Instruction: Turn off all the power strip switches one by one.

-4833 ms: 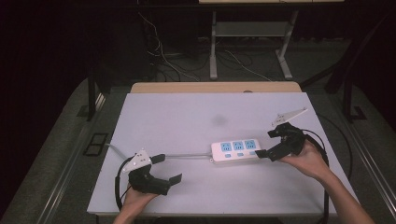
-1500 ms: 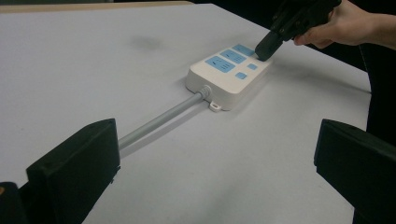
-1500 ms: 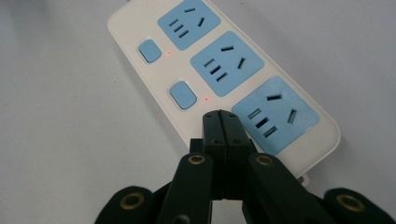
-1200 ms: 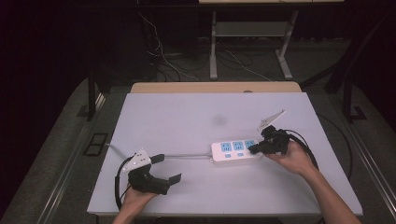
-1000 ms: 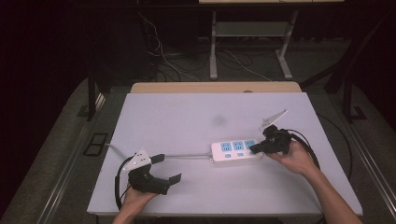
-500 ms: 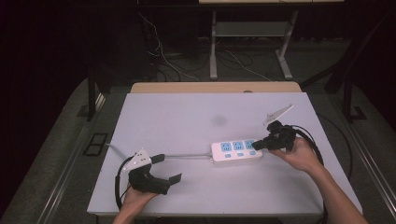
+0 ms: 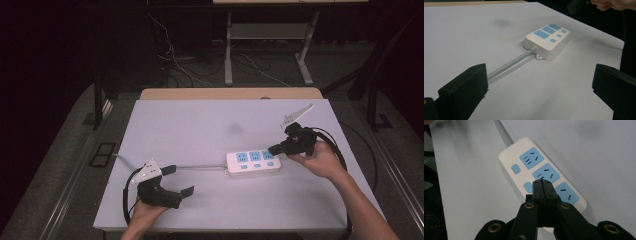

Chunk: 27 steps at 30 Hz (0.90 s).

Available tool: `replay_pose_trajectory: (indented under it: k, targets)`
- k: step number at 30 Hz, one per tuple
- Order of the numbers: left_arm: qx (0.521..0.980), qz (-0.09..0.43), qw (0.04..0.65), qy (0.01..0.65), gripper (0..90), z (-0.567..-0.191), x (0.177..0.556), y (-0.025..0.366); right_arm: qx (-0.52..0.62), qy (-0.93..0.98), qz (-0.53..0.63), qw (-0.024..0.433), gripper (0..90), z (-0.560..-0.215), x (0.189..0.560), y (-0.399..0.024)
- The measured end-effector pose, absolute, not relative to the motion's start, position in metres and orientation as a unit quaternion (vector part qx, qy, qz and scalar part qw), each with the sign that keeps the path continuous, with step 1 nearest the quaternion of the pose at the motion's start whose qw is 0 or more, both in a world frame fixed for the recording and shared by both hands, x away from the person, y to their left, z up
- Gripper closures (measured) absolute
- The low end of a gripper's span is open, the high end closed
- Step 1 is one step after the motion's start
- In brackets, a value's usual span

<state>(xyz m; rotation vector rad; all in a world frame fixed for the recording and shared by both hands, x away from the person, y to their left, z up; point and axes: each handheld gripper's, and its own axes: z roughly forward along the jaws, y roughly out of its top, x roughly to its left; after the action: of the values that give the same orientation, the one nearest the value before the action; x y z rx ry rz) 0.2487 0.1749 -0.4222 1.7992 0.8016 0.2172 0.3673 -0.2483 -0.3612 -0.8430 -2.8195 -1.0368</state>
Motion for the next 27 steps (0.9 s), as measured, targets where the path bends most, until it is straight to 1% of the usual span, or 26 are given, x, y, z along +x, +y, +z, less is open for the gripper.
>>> replay_pose_trajectory:
  k: [13,27]
  targets:
    - [0.76,0.091,0.548,0.338,0.0,-0.422,0.249,0.175,-0.254,-0.91,-0.327,0.015,90.0,-0.358,0.371,-0.231]
    - [0.759,0.092,0.548,0.338,0.0,-0.422,0.249,0.176,-0.245,-0.916,-0.316,0.025,90.0,-0.366,0.374,-0.217]
